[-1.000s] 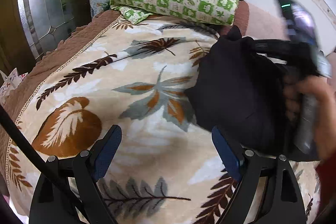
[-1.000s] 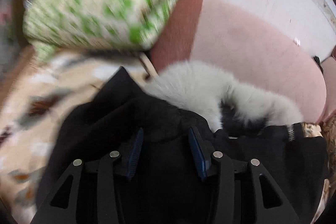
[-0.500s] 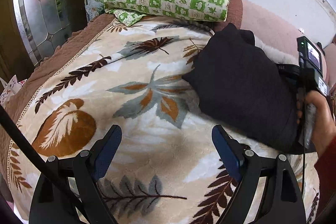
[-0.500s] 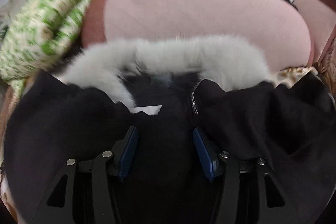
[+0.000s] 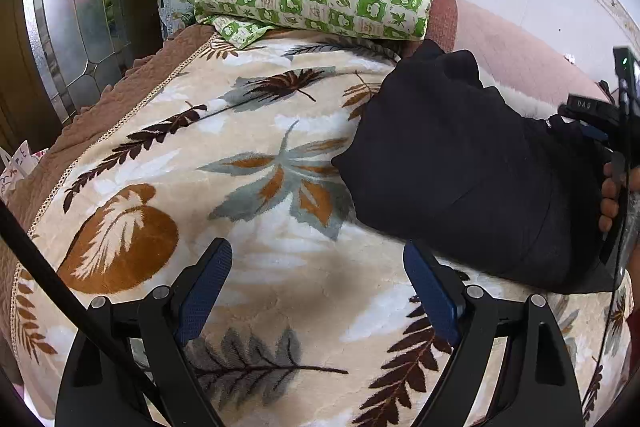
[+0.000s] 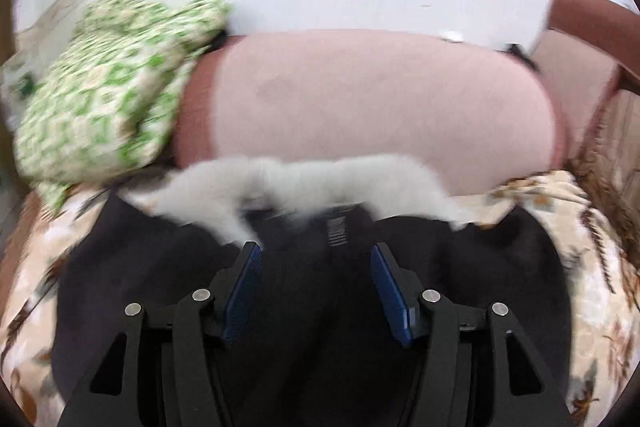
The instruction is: Fold large clothes
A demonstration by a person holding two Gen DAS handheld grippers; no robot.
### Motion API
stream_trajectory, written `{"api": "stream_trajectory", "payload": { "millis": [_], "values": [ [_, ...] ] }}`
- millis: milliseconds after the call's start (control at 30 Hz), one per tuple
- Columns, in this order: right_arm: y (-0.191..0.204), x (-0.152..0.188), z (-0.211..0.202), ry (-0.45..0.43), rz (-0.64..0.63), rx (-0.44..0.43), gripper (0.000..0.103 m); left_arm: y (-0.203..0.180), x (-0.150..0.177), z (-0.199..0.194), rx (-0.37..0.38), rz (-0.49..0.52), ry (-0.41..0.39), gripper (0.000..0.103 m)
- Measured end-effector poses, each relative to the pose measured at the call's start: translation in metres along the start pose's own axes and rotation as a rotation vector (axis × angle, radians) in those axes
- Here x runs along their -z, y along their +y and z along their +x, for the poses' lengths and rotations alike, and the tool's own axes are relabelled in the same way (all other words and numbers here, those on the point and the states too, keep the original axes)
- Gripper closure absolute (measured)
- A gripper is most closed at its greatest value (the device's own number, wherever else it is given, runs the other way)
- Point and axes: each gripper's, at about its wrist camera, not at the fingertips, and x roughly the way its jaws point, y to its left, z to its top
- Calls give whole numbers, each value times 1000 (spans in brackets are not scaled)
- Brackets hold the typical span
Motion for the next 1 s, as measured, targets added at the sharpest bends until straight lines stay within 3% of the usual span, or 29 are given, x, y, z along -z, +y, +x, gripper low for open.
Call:
{"api": "stream_trajectory", "payload": {
  "millis": [67, 167, 300, 400, 567, 667, 767, 867, 1000],
  "values": [
    [-12, 6, 31, 58, 40, 65, 41, -1, 1, 2, -4, 3, 3, 16],
    [-22, 20, 79, 189, 82, 26, 26, -3, 2, 7, -7, 10, 16, 16],
    [-3, 18, 93, 188, 20, 114, 21, -5, 2, 11, -6, 15, 33, 16],
    [1, 14, 73, 168, -9, 123, 21, -6, 3, 9, -1, 20, 25, 16],
    [-24, 8, -6, -15, 13, 40, 21, -4, 4, 5, 13, 7, 23, 16],
    [-54, 4, -14, -46, 31, 110, 21, -6, 5, 4, 5, 14, 12, 16],
    [-94, 10, 20, 36, 113, 180, 21, -9, 7, 7, -1, 26, 12, 16],
    [-120, 31, 75, 174, 235, 107, 17, -10, 7, 11, -2, 28, 19, 16],
    [-114, 30, 92, 173, 239, 155, 14, -12, 6, 16, -12, 33, 39, 16]
  ]
}}
